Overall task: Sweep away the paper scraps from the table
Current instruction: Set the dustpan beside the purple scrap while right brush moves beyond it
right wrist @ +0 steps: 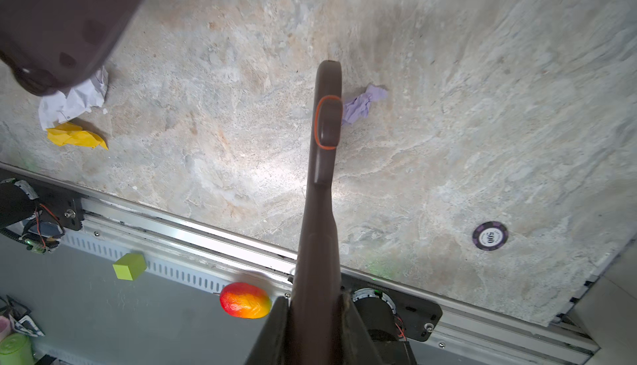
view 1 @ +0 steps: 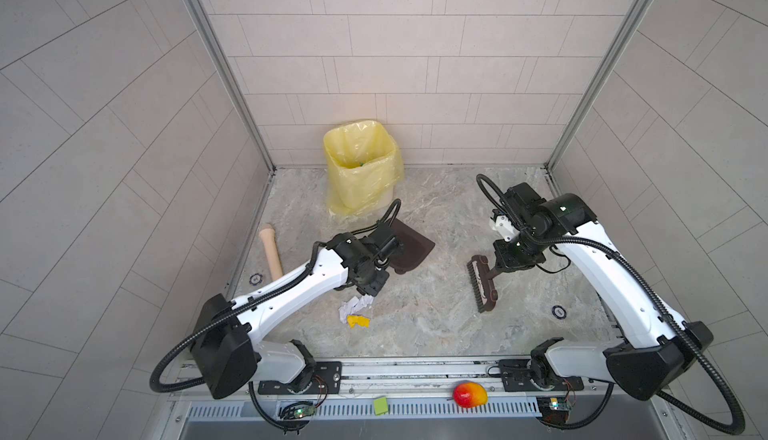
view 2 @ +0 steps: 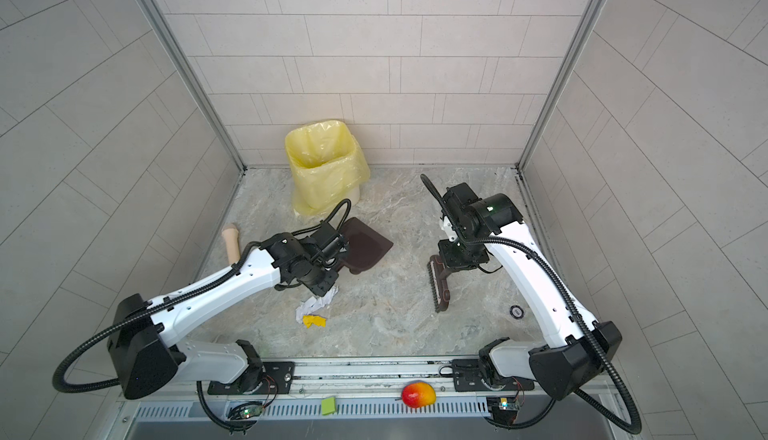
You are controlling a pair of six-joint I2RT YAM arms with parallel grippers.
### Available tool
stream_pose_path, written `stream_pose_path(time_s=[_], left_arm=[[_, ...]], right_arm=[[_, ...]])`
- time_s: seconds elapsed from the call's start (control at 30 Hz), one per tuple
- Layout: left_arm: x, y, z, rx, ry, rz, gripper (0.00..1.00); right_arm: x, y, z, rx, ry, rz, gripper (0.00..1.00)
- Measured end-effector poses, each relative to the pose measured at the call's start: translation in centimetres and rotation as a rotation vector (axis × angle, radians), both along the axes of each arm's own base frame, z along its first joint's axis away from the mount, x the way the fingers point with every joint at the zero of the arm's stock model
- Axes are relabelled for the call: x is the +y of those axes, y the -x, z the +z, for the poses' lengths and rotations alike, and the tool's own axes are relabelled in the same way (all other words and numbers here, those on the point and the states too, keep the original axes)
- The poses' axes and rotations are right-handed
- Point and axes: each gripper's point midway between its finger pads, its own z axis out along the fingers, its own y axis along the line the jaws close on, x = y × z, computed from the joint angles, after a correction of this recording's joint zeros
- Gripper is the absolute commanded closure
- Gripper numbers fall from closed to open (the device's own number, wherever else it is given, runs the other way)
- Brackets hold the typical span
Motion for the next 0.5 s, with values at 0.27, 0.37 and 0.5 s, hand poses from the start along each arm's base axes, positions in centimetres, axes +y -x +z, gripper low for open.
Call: stream_pose_path(time_s=[0.27, 0.37, 0.5], left_arm=[[-3.1, 2.1, -2.9, 0.084, -0.079, -0.122, 1.00], [-4.7, 3.0, -3.8, 0.106, -0.109, -0.185, 1.00], [-6.8, 3.9, -4.4, 0.119, -0.124, -0.262, 1.00]], right_arm=[[-3.4, -0.3, 4.5, -0.178, 0.072, -0.031, 1.00], [-4.4, -1.0, 4.2, -0.176, 0.131, -0.025, 1.00], [-4.9, -2.6, 2.9, -0.139, 0.212, 0.004, 1.00]])
